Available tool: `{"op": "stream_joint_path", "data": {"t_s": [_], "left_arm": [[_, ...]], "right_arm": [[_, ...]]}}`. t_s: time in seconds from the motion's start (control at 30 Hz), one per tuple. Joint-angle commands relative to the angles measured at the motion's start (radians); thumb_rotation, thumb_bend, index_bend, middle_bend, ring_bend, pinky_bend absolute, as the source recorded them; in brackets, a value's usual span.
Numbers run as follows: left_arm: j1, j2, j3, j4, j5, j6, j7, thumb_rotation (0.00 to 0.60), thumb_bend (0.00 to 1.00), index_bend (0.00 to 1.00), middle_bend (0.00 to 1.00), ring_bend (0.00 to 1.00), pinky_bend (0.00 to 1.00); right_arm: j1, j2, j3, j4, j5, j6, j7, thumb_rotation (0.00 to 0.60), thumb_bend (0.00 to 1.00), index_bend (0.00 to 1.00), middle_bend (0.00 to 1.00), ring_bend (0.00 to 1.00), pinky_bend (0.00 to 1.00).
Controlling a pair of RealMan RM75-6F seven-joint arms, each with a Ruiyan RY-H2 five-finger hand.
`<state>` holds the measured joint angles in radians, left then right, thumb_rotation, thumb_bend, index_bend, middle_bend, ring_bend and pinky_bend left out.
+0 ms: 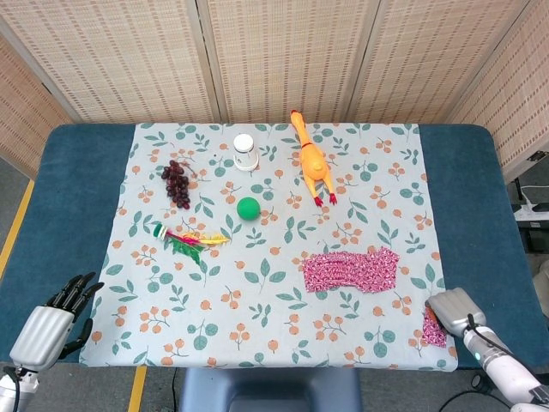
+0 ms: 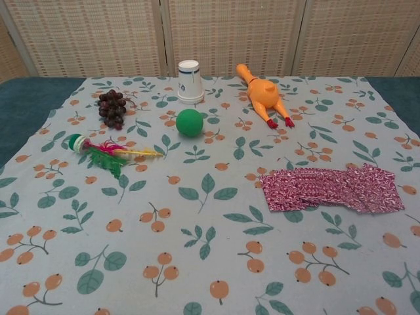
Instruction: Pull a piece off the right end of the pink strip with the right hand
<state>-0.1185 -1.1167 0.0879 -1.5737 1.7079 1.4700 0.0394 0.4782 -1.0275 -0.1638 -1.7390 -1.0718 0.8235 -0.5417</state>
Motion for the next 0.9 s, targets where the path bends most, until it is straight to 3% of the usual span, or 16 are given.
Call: {"op": "stream_joint_path", "data": {"t_s": [0.03, 0.17, 0.3, 0.5, 0.9], "left_arm": [[0.000, 0.000, 0.000, 0.000, -0.001, -0.002, 0.001, 0.600, 0.56, 0.13, 0.04, 0.07, 0.35], [-0.001, -0.001, 0.001, -0.001, -0.001, -0.005, 0.003, 0.600, 0.56, 0.13, 0.04, 0.07, 0.35], [-0.002, -0.001, 0.002, -0.001, 0.000, -0.006, 0.004, 0.600, 0.56, 0.13, 0.04, 0.07, 0.35], [-0.002, 0.000, 0.001, -0.002, -0.001, -0.007, 0.004, 0.600, 0.56, 0.13, 0.05, 0.07, 0.35], [-0.001, 0.002, 0.001, -0.005, -0.004, -0.007, 0.003, 0.600, 0.56, 0.13, 0.05, 0.07, 0.35]], "right_arm": [[-0.017, 0.014, 0.002, -0.006, -0.053, 0.026, 0.047, 0.600, 0.79, 0.54, 0.76, 0.82, 0.91], [-0.037, 0.011, 0.011, 0.008, -0.133, 0.060, 0.121, 0.600, 0.79, 0.46, 0.76, 0.82, 0.91], [-0.056, -0.029, 0.032, 0.068, -0.188, 0.101, 0.182, 0.600, 0.79, 0.27, 0.76, 0.82, 0.91], [-0.030, -0.085, 0.057, 0.155, -0.226, 0.040, 0.294, 0.600, 0.79, 0.06, 0.76, 0.82, 0.91], [0.000, -0.150, 0.068, 0.268, -0.303, -0.022, 0.436, 0.600, 0.79, 0.05, 0.77, 0.83, 0.91]]}}
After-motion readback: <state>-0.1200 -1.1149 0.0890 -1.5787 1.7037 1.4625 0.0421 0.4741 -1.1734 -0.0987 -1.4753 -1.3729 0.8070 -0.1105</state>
